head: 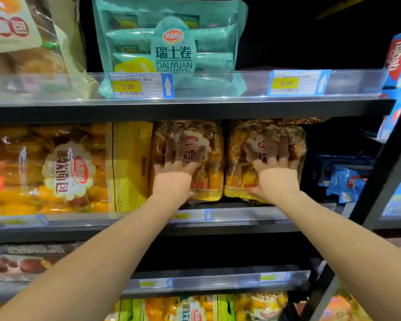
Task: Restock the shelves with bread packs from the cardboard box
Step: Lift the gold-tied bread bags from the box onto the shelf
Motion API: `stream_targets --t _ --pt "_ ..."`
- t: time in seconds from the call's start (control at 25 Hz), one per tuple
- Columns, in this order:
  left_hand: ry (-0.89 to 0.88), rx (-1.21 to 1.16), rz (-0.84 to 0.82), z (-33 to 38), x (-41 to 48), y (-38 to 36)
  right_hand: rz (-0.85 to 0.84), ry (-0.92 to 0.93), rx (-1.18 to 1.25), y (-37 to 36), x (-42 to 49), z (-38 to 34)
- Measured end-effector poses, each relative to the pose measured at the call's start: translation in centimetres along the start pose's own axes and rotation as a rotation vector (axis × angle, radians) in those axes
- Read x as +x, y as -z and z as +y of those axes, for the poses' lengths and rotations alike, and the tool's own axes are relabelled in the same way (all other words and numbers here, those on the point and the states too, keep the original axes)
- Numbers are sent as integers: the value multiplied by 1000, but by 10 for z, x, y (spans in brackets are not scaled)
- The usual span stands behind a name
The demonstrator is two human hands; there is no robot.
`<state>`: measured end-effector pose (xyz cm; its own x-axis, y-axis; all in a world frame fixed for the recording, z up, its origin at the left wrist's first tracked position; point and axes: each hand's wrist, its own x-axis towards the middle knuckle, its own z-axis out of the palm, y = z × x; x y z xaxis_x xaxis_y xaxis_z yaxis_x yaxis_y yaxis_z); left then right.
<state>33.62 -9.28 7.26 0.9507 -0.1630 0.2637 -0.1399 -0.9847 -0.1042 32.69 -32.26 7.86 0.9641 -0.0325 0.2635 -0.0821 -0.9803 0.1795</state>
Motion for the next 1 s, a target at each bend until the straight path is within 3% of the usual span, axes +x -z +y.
stream_targets --t 0.08,0.2,0.32,0.52,0.84,0.92,1.0 --pt "9 -35 -19 2 19 -11 -33 20 32 -8 21 -3" --pt "-12 -10 150 1 29 -31 124 70 50 -26 33 -2" --pt "-24 0 204 0 28 -34 125 70 22 -27 29 -1" --pt "-3 29 -61 6 5 1 -91 74 34 11 0 0" --pt "-59 -193 241 19 -130 8 284 227 321 14 -129 6" --pt "-108 -262 276 23 -187 -12 281 257 374 -1 -176 -2" --pt "-111 -336 186 26 -242 -40 157 246 473 -23 -223 -11"
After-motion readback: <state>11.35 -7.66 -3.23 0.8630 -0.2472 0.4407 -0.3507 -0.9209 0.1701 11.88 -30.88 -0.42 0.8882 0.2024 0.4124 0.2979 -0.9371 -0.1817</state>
